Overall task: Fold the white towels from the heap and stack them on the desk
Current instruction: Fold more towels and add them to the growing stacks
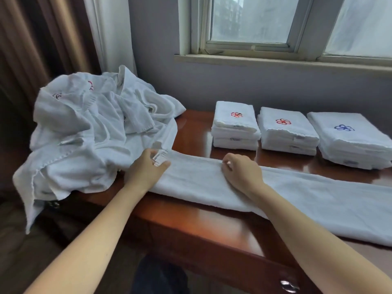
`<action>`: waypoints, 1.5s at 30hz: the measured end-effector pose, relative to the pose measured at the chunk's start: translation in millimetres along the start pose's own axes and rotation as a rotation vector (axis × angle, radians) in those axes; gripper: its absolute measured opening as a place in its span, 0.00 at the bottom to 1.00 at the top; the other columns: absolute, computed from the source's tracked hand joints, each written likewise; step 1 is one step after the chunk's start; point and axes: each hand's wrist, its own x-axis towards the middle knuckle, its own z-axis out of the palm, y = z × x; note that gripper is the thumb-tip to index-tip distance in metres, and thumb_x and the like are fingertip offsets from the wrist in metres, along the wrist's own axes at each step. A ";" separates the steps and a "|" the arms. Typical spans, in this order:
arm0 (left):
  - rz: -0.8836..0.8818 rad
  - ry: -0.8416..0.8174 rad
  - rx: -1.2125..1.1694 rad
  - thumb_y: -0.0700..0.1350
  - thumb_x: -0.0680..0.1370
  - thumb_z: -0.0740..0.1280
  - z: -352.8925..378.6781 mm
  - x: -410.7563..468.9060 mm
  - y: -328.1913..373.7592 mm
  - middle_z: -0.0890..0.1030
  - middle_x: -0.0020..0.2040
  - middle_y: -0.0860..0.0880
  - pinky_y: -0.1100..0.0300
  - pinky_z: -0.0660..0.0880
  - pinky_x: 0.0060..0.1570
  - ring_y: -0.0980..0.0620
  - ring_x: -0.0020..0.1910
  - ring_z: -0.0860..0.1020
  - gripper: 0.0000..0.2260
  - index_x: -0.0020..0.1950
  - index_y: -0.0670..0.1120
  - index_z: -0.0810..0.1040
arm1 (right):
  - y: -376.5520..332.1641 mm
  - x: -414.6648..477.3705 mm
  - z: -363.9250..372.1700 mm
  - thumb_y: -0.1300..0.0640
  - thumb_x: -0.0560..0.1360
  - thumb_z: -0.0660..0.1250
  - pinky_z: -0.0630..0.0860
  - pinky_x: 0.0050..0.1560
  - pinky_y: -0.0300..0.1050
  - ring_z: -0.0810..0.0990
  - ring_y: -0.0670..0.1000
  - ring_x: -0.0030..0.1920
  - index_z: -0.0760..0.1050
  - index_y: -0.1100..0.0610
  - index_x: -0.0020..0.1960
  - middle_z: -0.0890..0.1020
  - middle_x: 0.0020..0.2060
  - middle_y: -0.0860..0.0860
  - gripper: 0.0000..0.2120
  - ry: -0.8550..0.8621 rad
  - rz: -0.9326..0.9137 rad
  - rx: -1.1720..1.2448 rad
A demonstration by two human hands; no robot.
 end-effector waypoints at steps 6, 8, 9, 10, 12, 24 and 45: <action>0.128 0.022 0.213 0.53 0.78 0.66 2.7 -15.3 1.7 0.78 0.64 0.46 0.50 0.72 0.54 0.40 0.61 0.76 0.23 0.71 0.50 0.65 | -33.9 1.5 10.6 0.51 0.79 0.58 0.62 0.45 0.47 0.74 0.55 0.51 0.76 0.52 0.54 0.77 0.46 0.49 0.11 -0.011 -0.012 -0.047; 0.191 0.040 0.155 0.49 0.80 0.64 0.6 -19.1 -1.8 0.77 0.65 0.46 0.52 0.71 0.51 0.40 0.61 0.76 0.20 0.71 0.52 0.65 | -39.1 0.5 13.0 0.52 0.79 0.57 0.61 0.44 0.47 0.75 0.55 0.50 0.76 0.52 0.52 0.77 0.44 0.48 0.10 0.014 -0.031 -0.053; 0.206 0.067 0.102 0.48 0.80 0.64 -3.8 -19.1 -3.9 0.77 0.65 0.46 0.53 0.70 0.49 0.41 0.60 0.77 0.19 0.70 0.53 0.66 | -38.8 1.1 11.9 0.52 0.78 0.57 0.61 0.45 0.47 0.75 0.55 0.50 0.77 0.52 0.51 0.78 0.44 0.48 0.10 0.029 -0.023 -0.039; 0.219 0.115 0.067 0.47 0.81 0.63 -9.8 -17.7 -7.0 0.77 0.66 0.46 0.54 0.69 0.48 0.41 0.59 0.77 0.18 0.70 0.54 0.66 | -36.9 1.4 10.3 0.52 0.78 0.58 0.61 0.46 0.47 0.76 0.54 0.49 0.77 0.52 0.50 0.79 0.44 0.48 0.10 0.040 -0.011 -0.031; 0.233 0.222 0.107 0.47 0.81 0.63 -24.5 -11.8 -15.9 0.76 0.67 0.46 0.53 0.69 0.47 0.40 0.58 0.78 0.18 0.70 0.54 0.66 | -30.3 0.6 7.9 0.50 0.79 0.57 0.62 0.48 0.48 0.77 0.54 0.49 0.77 0.50 0.50 0.81 0.44 0.47 0.10 0.042 0.000 -0.051; 0.484 -0.005 0.153 0.45 0.81 0.63 11.1 -36.6 25.1 0.76 0.66 0.50 0.52 0.67 0.64 0.48 0.67 0.71 0.15 0.67 0.50 0.76 | -34.3 -12.5 11.3 0.52 0.80 0.56 0.64 0.65 0.50 0.76 0.54 0.59 0.77 0.53 0.61 0.79 0.57 0.50 0.15 -0.081 -0.080 0.044; 0.793 -0.454 0.401 0.56 0.84 0.53 127.5 -107.1 173.5 0.58 0.79 0.47 0.51 0.51 0.75 0.48 0.79 0.52 0.23 0.77 0.48 0.63 | 112.5 -104.4 -77.1 0.45 0.83 0.48 0.44 0.77 0.57 0.51 0.49 0.79 0.56 0.52 0.78 0.56 0.79 0.50 0.25 -0.291 0.257 -0.170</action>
